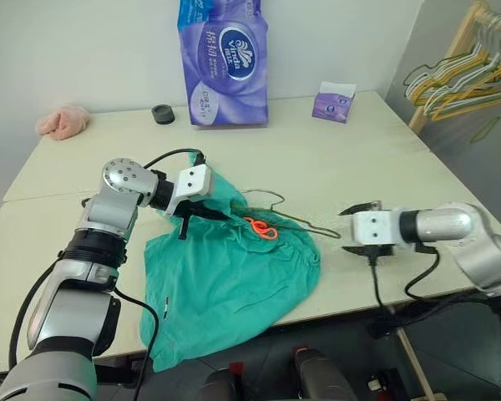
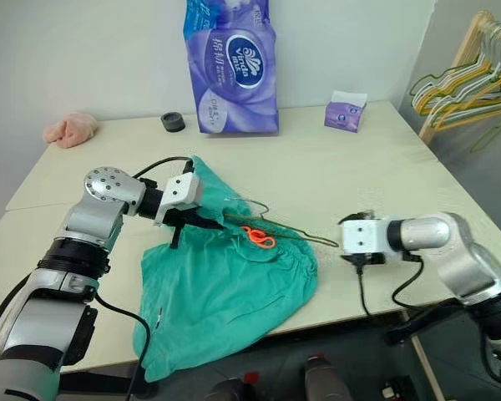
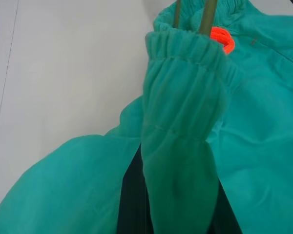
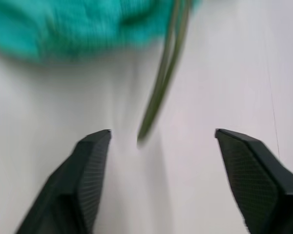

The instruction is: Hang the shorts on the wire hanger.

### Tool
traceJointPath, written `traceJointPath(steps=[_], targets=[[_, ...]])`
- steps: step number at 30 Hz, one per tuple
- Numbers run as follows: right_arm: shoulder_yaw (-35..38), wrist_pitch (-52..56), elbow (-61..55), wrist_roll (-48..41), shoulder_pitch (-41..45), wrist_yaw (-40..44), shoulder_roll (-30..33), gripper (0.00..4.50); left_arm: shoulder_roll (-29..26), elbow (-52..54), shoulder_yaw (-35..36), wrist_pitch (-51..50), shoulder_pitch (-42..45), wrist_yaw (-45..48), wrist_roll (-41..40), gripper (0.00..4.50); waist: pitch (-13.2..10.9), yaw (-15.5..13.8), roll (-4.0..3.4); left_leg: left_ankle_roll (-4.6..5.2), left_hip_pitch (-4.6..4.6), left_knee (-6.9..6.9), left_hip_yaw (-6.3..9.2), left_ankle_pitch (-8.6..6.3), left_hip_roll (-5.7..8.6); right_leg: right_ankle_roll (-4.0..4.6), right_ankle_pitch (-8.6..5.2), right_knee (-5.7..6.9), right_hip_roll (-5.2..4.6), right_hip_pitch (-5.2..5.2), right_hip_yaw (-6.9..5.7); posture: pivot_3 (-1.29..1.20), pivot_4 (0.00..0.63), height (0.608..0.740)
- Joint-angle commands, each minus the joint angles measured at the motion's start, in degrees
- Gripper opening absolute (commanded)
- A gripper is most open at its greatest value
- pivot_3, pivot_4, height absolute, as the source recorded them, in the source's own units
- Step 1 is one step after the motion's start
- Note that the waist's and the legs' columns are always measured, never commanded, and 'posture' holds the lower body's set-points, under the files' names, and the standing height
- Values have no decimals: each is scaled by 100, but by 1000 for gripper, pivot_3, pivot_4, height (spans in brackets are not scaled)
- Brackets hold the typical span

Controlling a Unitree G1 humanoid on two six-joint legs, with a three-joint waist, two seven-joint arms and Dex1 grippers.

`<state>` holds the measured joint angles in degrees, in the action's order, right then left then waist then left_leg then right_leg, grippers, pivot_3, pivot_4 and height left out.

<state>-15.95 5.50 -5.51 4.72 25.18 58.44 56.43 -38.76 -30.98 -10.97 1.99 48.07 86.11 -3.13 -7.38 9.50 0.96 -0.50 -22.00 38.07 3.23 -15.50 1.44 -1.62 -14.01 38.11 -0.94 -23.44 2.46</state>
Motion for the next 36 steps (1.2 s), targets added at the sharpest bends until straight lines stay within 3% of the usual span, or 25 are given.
traceJointPath(steps=[1, 8, 12, 20, 28, 36], targets=[[659, -60, 42, -514, -485, 8, -8, 3707, -120, 174, 47, 92, 29, -20, -10, 0, 0, 5, 0, 0, 0, 0, 0, 0, -1, 0, 0, 1, 0, 0, 0, -218, 96, 740], [1558, 1280, -1154, -1974, -1658, -511, -1035, 3707, -135, 139, 89, 43, 52, -66, -52, 0, 0, 33, 0, 0, 4, -2, 5, 0, -5, 0, 0, 5, 3, 5, 4, -222, 96, 740], [1559, 2288, -1749, -2336, -1904, -1140, -1672, 3707, -137, 161, 105, -8, 49, -66, -82, 0, 1, 19, 1, 0, 3, 0, 7, 0, -3, 0, 0, 6, 3, 5, 3, -216, 94, 740], [1123, 2950, -2185, -2383, -2228, -1810, -2501, 3707, -147, 286, 195, -213, 4, -122, -206, 0, 4, -2, 3, 0, 3, 4, 5, 0, 0, 0, 0, 5, 2, 6, 3, -205, 85, 740], [1170, 3254, -2307, -2469, -2361, -2082, -2646, 3707, -205, 444, 240, -344, -97, -219, -293, 0, 7, -3, 4, 0, 4, 4, 7, 0, -1, 0, 0, 5, 2, 6, 2, -197, 79, 740], [1980, 2824, -1628, -2343, -2188, -1595, -1505, 3707, -250, 570, 251, -424, -198, -253, -352, 0, 11, -14, 11, 0, 4, 5, 4, 0, 3, -1, 0, 4, 1, 8, 0, -208, 82, 740]])
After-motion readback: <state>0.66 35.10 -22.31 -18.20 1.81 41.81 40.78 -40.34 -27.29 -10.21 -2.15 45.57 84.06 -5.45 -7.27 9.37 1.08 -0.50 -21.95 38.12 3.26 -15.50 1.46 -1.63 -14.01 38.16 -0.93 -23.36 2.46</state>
